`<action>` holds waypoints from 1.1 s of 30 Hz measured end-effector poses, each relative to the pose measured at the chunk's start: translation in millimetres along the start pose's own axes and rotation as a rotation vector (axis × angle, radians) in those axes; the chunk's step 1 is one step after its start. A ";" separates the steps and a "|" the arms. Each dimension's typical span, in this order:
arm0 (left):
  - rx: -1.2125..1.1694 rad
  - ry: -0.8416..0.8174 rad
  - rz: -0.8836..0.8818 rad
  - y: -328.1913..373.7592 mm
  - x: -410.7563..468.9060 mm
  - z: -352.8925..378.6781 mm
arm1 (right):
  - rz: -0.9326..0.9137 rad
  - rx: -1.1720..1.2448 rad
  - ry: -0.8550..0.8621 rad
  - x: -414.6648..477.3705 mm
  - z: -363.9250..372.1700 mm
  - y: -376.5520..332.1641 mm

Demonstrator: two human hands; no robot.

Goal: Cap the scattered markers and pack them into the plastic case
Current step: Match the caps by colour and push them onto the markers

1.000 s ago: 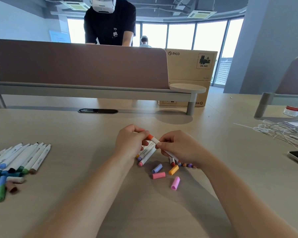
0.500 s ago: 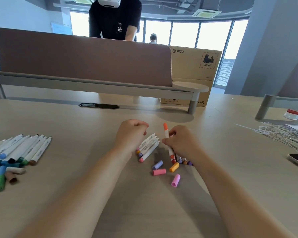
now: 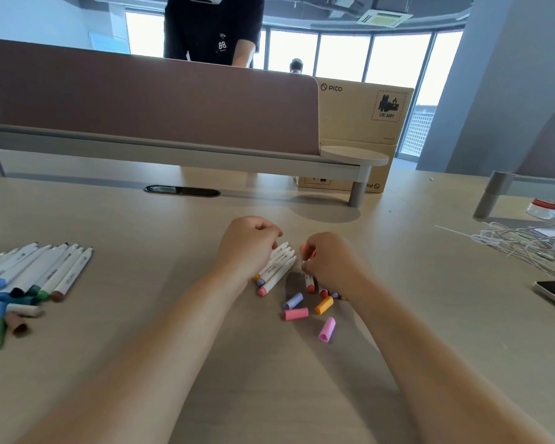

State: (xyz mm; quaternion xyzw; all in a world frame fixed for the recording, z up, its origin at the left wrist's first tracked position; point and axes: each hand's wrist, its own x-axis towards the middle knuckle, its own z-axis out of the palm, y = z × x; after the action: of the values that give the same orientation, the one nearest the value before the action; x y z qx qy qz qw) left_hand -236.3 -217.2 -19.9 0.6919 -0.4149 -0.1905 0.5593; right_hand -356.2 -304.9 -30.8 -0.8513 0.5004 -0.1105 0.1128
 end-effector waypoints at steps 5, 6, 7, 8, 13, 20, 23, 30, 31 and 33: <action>-0.026 0.024 0.007 -0.7 1.3 -1.2 | -0.159 0.108 0.019 -12.2 -6.5 -11.8; -0.032 0.031 0.008 -0.8 1.9 -1.4 | -0.218 0.111 0.004 -16.4 -7.8 -16.0; -0.037 0.036 0.008 -0.7 2.2 -1.5 | -0.268 0.093 -0.020 -19.8 -8.8 -19.2; -0.041 0.038 0.007 -0.2 2.5 -1.4 | -0.292 0.060 -0.051 -22.1 -9.3 -21.5; -0.052 0.027 -0.004 -1.0 2.4 -1.7 | -0.279 -0.080 -0.105 -22.0 -8.5 -23.0; -0.049 0.033 0.000 -2.0 2.1 -0.5 | -0.194 -0.173 -0.117 -19.0 -4.0 -25.9; -0.036 0.034 0.007 -0.8 2.3 -0.4 | -0.183 -0.189 -0.122 -16.9 -4.7 -27.4; -0.019 0.039 0.016 0.5 0.9 -0.8 | -0.210 -0.147 0.014 -20.2 -9.1 -23.3; -0.023 0.043 0.014 0.4 1.1 -0.9 | -0.196 -0.115 0.044 -19.8 -9.7 -21.4; -0.031 0.052 0.014 0.9 1.3 -1.2 | -0.148 -0.045 0.083 -17.7 -11.2 -17.1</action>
State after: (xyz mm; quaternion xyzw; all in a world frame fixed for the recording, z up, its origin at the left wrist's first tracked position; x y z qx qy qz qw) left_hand -235.0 -217.5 -18.5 0.6850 -0.4020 -0.1748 0.5819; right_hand -353.7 -282.2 -16.3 -0.8829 0.4427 -0.1424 0.0645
